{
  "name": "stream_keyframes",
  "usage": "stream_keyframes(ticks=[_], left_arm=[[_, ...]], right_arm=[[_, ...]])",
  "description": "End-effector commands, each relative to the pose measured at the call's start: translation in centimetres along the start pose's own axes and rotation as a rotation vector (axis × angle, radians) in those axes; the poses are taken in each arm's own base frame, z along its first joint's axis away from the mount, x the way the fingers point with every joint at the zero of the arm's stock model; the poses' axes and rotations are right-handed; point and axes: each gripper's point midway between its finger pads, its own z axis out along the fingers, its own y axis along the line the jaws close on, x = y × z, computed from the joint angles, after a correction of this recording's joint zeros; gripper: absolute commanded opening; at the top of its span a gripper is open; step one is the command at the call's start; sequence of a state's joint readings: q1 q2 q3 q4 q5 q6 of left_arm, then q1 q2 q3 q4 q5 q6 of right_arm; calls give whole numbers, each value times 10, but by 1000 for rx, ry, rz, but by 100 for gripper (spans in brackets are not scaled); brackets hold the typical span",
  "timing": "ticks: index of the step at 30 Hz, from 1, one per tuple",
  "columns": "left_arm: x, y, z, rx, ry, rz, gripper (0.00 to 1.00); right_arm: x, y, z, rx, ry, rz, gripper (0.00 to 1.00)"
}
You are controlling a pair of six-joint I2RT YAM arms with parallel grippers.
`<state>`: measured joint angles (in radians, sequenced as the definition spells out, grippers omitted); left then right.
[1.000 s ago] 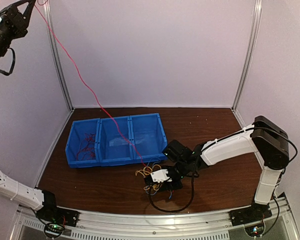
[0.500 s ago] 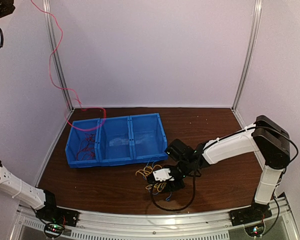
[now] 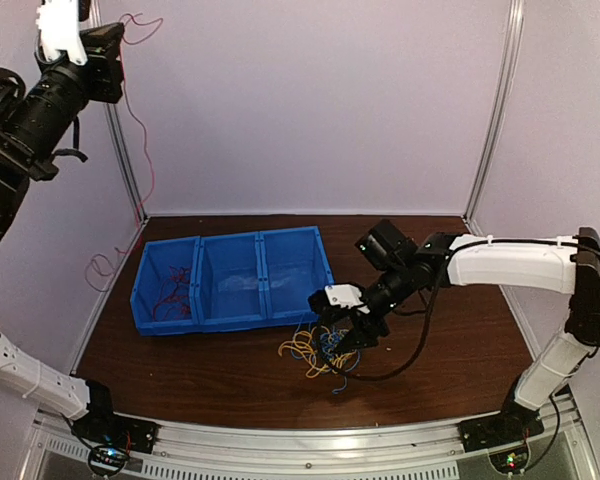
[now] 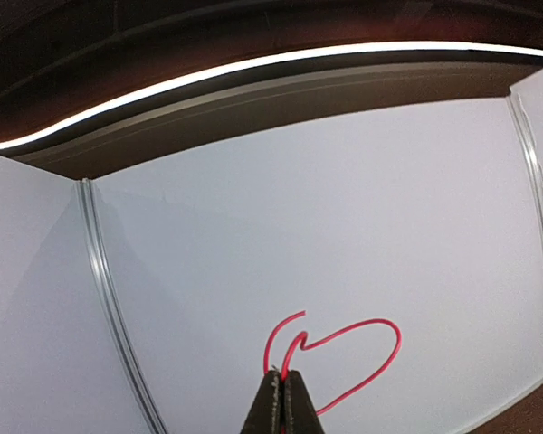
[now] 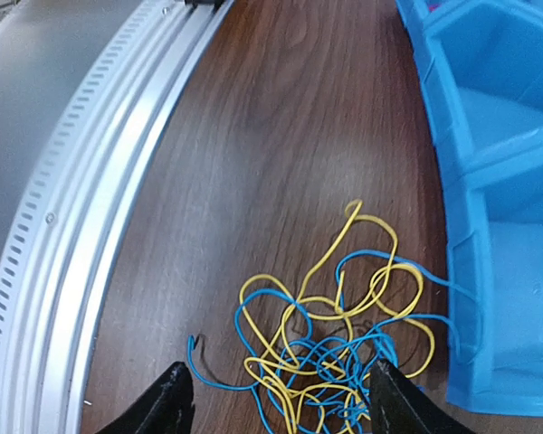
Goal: Untangle the cables
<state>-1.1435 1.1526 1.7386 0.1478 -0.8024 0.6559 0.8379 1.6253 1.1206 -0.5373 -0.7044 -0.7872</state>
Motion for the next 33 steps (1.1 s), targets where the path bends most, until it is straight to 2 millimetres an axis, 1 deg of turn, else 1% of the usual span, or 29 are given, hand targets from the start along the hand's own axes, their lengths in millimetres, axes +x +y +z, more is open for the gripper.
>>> stream_keyframes(ticks=[1,3,5,6,8,10,11,12,13,16,18,20,22,25,28,30,33], left_arm=[[37,-8,1,-58,135,48,0],[52,-12,1,-68,175,79,0],[67,-12,2,-89,208,109,0],[74,-10,3,-96,217,117,0],[87,-8,6,-94,238,111,0],[103,-9,14,-73,278,87,0],[111,-8,18,-66,301,85,0],[119,-8,23,-55,324,87,0],[126,-7,26,-47,350,93,0],[139,-6,38,-30,391,88,0],[143,-5,44,-22,402,71,0],[148,-2,52,-18,419,57,0],[152,0,57,-13,431,47,0],[161,5,64,-16,454,16,0],[168,17,72,-21,475,-29,0],[167,24,78,-20,467,-62,0],[155,33,87,-25,435,-74,0]], right_arm=[[-30,17,-43,-63,-37,13,68],[-40,19,-60,-52,-53,8,70],[-43,17,-72,-29,-59,12,71],[-42,14,-78,-11,-58,18,72],[-34,7,-90,27,-63,41,76],[-23,-5,-104,74,-92,87,77],[-17,-13,-114,106,-115,121,79],[-12,-22,-121,143,-143,159,83],[-9,-32,-128,195,-176,200,85],[9,-54,-147,360,-252,277,91],[23,-67,-161,472,-300,319,99],[37,-76,-174,559,-349,350,100],[53,-76,-178,576,-372,397,100],[62,-74,-183,574,-410,450,100],[67,-71,-178,555,-423,451,100],[68,-70,-174,535,-422,446,100],[68,-70,-173,519,-414,440,100]])
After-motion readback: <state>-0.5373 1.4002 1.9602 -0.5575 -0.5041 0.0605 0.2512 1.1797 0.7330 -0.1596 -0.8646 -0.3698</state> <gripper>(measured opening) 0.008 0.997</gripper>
